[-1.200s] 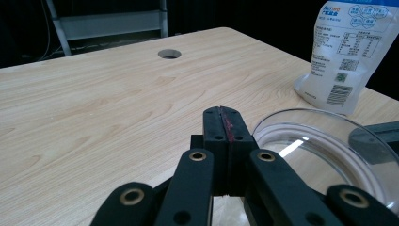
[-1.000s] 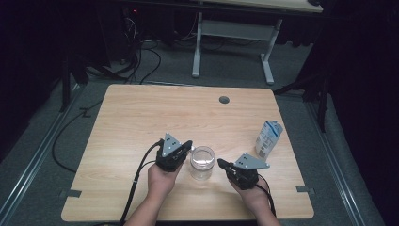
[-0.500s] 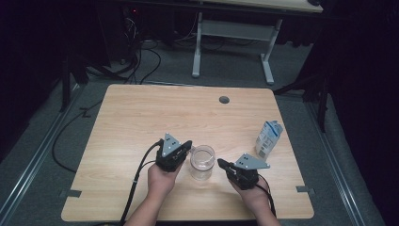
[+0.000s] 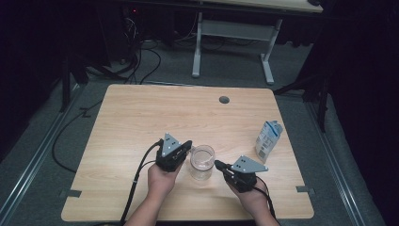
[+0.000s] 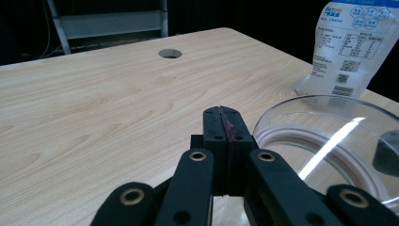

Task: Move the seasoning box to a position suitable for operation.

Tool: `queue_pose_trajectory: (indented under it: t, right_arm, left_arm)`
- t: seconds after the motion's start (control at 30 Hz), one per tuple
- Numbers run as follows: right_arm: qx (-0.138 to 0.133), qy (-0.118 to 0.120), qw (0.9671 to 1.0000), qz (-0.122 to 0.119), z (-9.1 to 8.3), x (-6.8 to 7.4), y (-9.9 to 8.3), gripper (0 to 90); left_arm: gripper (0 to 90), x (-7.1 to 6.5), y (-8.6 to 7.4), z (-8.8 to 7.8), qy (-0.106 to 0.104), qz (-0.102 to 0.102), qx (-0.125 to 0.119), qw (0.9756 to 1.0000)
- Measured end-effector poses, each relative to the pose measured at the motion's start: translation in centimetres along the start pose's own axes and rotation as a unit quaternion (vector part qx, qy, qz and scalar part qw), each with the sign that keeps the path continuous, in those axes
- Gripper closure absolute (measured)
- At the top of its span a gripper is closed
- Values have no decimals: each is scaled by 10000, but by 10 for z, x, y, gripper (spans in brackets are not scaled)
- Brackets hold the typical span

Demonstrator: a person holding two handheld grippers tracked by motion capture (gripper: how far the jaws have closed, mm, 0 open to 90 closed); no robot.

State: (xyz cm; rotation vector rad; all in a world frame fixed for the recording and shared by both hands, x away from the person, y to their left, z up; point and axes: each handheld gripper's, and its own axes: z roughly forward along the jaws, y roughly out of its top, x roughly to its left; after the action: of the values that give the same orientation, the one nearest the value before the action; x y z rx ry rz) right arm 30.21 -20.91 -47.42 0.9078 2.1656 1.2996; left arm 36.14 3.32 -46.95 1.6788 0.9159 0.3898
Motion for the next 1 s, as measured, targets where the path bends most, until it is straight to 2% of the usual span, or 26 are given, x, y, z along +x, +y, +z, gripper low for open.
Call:
queue_pose_trajectory:
  t: [0.17,0.2,0.23,0.47,0.5,0.67,0.77,0.83,1.0]
  right_arm:
    - [-24,27,10000,-20,0,2,1,895]
    - [-22,27,10000,-18,0,2,1,895]
    - [-26,31,10000,-6,-1,3,2,895]
    - [-37,36,10000,-37,-1,3,2,895]
    - [-37,36,10000,-37,-1,3,2,895]
    - [3,31,10000,-7,2,3,2,896]
    - [5,40,10000,6,3,4,2,896]
    - [4,34,10000,24,2,3,2,896]
    - [-35,54,10000,73,1,2,3,896]
  left_arm:
    - [900,0,0,0,19,-10,6,10000]
    - [900,3,1,-2,79,139,49,9999]
    - [900,4,1,-4,88,181,39,9998]
    - [900,5,-7,-22,68,260,-73,9996]
    - [900,9,-9,-28,51,456,87,9989]
    - [900,8,-23,-42,-32,410,32,9992]
    - [899,4,-25,-46,-22,606,193,9980]
    - [900,2,-27,-48,-91,566,181,9982]
    - [899,-3,-33,-50,-165,590,344,9975]
